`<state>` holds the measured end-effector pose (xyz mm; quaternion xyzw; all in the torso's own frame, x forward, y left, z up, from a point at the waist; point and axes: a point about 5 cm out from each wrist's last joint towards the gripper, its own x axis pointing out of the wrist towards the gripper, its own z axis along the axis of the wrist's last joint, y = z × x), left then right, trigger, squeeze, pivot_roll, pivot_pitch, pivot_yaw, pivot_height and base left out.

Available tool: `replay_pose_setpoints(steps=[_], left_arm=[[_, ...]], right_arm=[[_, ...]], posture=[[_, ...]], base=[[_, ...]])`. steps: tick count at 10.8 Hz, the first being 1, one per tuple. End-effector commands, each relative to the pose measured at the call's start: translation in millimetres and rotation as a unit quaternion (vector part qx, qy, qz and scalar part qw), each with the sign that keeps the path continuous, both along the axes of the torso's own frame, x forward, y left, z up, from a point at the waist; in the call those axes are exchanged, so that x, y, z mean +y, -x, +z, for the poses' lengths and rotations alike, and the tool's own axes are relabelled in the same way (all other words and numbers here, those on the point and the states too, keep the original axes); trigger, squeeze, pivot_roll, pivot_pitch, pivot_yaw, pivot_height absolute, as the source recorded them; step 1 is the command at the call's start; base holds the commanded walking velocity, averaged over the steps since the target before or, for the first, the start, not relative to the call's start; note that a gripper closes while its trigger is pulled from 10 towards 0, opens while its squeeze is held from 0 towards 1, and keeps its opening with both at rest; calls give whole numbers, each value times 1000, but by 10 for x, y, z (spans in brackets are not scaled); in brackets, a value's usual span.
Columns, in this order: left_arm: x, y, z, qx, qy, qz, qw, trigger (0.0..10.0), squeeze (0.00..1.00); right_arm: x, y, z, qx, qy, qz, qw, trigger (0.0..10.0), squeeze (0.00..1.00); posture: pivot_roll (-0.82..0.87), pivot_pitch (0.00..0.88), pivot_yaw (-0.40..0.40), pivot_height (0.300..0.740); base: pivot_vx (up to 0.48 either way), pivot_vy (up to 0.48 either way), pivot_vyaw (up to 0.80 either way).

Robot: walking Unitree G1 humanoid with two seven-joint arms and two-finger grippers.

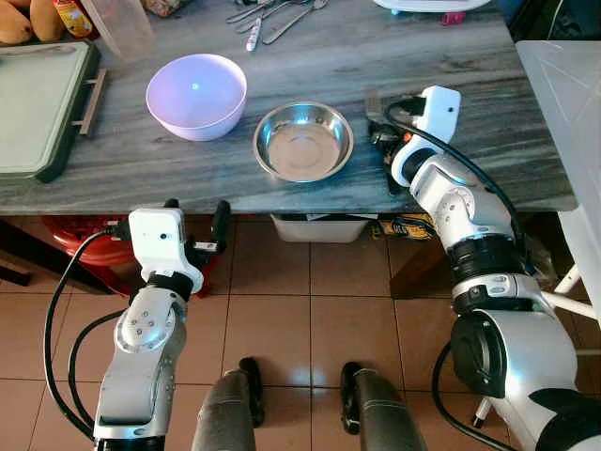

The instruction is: Setting the table

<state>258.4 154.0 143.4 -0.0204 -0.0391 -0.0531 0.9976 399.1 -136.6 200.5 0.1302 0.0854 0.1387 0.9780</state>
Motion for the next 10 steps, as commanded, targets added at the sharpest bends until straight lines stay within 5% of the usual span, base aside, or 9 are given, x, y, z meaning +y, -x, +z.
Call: replay_pose_setpoints(steps=[1, 8, 9, 10], left_arm=[[-4, 13, -48, 14, -1, -1, 1000, 10000, 0], [-33, 2, -47, 10, -6, -3, 1000, 10000, 0], [-37, 4, -47, 11, -5, -5, 1000, 10000, 0], [-31, 2, -51, 11, -6, -4, 1000, 10000, 0]], right_arm=[[42, 61, -318, 69, 6, 14, 997, 10000, 0], [30, 96, -386, 92, 16, 38, 995, 10000, 0], [13, 99, -406, 95, 17, 30, 995, 10000, 1000], [14, 102, -407, 96, 14, 33, 995, 10000, 1000]], posture=[[-16, 289, 70, 740], [-25, 288, 67, 740], [-23, 289, 68, 740], [-23, 289, 68, 740]], base=[[0, 0, 0], [0, 0, 0], [0, 0, 0], [0, 0, 0]])
